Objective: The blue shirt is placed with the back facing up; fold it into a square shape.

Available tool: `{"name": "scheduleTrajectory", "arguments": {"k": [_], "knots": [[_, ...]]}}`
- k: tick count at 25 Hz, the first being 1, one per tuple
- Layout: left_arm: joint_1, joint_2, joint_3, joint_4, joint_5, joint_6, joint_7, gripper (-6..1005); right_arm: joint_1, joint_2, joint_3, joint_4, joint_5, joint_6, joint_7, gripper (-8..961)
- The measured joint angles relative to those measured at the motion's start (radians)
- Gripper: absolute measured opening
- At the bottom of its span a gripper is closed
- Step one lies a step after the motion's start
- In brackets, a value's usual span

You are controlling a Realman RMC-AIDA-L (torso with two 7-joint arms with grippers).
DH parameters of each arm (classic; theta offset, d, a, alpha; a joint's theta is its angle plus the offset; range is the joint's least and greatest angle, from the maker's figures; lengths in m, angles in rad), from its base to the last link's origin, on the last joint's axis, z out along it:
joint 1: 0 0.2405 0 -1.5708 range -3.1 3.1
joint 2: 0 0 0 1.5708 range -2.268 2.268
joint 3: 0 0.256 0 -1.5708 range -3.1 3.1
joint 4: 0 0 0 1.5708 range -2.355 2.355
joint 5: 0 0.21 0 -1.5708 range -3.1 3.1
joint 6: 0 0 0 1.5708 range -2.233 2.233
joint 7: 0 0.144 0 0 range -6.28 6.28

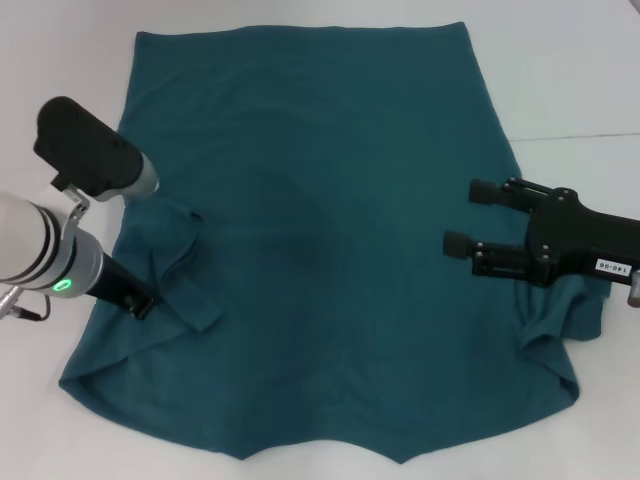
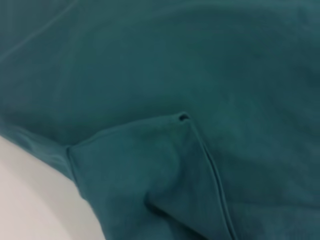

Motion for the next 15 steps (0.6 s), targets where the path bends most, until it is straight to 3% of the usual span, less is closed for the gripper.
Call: {"name": "scheduleTrajectory", "arguments": {"k": [2,9,15], "knots": [[-0.003,-0.002,0.007,-0.004,0.000,0.000,0.009,-1,0.001,-0.003,-0.010,-0.004,-0.005,-0.003,0.018,915],[-0.042,-0.007,0.026,-0.071,0.000,-0.008,0.023,-1,0.004,-0.032,-0.077,-0.015,-0.021,-0.009,0.082,914],[-0.071,-0.018,0.027,-0.108,-0.006,-0.022,0.043,-1,-0.002,-0.032,-0.083,-0.021,-0.021,-0.011,0.093,913]]}}
